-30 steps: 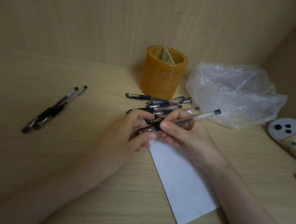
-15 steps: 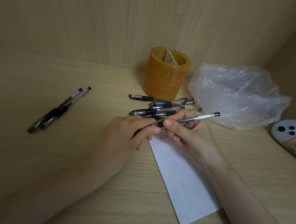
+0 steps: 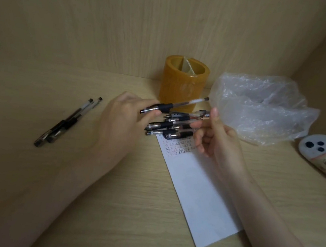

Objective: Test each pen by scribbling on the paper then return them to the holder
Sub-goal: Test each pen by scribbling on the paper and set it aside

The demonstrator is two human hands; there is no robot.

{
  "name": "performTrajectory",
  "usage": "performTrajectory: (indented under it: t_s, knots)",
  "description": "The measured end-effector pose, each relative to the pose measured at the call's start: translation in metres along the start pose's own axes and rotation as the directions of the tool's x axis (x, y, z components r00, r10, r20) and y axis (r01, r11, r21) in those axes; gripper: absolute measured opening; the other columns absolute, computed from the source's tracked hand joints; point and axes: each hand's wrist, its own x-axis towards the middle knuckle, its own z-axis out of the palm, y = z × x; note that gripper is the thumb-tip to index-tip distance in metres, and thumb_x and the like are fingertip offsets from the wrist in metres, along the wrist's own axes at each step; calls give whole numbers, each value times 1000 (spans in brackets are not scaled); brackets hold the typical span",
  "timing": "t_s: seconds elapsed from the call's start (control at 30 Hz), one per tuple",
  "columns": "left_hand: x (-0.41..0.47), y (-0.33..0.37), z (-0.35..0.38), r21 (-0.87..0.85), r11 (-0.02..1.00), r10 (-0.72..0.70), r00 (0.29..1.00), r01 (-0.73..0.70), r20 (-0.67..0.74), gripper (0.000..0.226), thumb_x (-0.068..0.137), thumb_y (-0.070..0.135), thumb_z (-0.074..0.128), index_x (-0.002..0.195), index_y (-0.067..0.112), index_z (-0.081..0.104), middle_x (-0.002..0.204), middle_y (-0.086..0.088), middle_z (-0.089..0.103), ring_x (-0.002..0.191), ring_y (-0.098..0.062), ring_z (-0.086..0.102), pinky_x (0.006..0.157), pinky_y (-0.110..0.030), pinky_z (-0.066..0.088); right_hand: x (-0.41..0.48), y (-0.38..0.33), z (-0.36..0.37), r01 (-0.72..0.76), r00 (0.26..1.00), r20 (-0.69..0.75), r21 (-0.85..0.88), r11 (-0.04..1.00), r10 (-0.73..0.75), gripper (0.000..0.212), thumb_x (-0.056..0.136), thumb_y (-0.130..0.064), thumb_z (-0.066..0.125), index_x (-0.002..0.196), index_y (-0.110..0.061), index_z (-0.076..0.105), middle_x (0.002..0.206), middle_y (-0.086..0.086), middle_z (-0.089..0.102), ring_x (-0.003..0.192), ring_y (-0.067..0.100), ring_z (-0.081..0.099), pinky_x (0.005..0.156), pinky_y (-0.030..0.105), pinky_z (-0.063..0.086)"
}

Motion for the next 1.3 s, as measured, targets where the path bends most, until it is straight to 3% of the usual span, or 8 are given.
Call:
performTrajectory:
  t_s: [0.2, 0.33, 0.5, 0.67, 0.87, 1.03, 1.17, 1.3]
  knots:
    - [1, -23, 21, 81, 996, -44, 991, 34, 130, 32, 78, 41, 67, 109, 31, 68, 105, -2, 67, 100, -22, 57, 88, -31, 39, 3, -1, 0, 35, 999, -26, 19, 999, -34, 46, 99, -40, 41, 82, -6, 66, 48, 3, 50, 38, 12, 39, 38, 18, 28]
    - [3, -24, 18, 18, 997, -70, 984, 68, 162, 39, 78, 39, 68, 116, 29, 64, 124, -1, 59, 118, -17, 49, 99, -29, 32, 4, 1, 1, 28, 999, -43, -5, 1000, -29, 45, 99, -40, 41, 80, -7, 66, 47, 3, 50, 37, 12, 38, 37, 18, 27]
    - [3, -23, 20, -85, 996, 22, 980, -5, 199, 34, 88, 33, 57, 118, 19, 63, 125, 2, 60, 124, -14, 44, 104, -24, 26, 3, 1, -2, 17, 998, -65, -13, 1000, -18, 43, 100, -36, 41, 84, -5, 66, 46, 2, 49, 36, 11, 37, 36, 18, 27]
    - [7, -39, -5, 155, 985, 77, 997, -79, 16, 19, 85, 9, 61, 102, 12, 70, 99, -8, 70, 99, -30, 58, 90, -39, 42, 2, 1, -6, 15, 995, -96, -37, 999, -18, 39, 101, -33, 41, 85, -5, 64, 46, 1, 48, 37, 10, 38, 36, 18, 26]
    - [-1, -62, -19, 420, 903, -139, 985, 84, 101, 26, 84, -1, 53, 106, 6, 66, 114, -17, 58, 96, -40, 55, 82, -47, 47, 1, 1, -2, -6, 995, -103, -59, 998, 0, 36, 101, -28, 41, 83, -6, 63, 45, 1, 48, 36, 9, 37, 36, 18, 24]
    - [1, -62, -19, 508, 856, -181, 976, 97, 118, 26, 82, -3, 54, 102, 8, 67, 107, -17, 60, 93, -38, 55, 77, -45, 47, 1, 2, -3, 2, 994, -105, -79, 997, -10, 35, 101, -26, 41, 83, -5, 63, 45, 0, 49, 37, 9, 37, 37, 19, 25]
    - [3, -57, -20, 468, 883, -47, 999, 30, 25, 23, 78, -6, 60, 95, 6, 70, 98, -18, 63, 91, -40, 53, 74, -46, 44, 2, 2, -4, 5, 995, -103, -84, 996, -13, 34, 101, -25, 41, 83, -6, 64, 45, -1, 49, 36, 9, 37, 37, 19, 25]
    - [-3, -57, -17, 482, 873, -135, 985, 69, 103, 21, 85, 3, 55, 101, 6, 68, 116, -20, 55, 106, -39, 48, 86, -48, 41, 1, 3, -3, 20, 997, -75, -98, 995, -27, 34, 101, -24, 41, 82, -7, 64, 46, -1, 50, 37, 9, 38, 39, 21, 25]
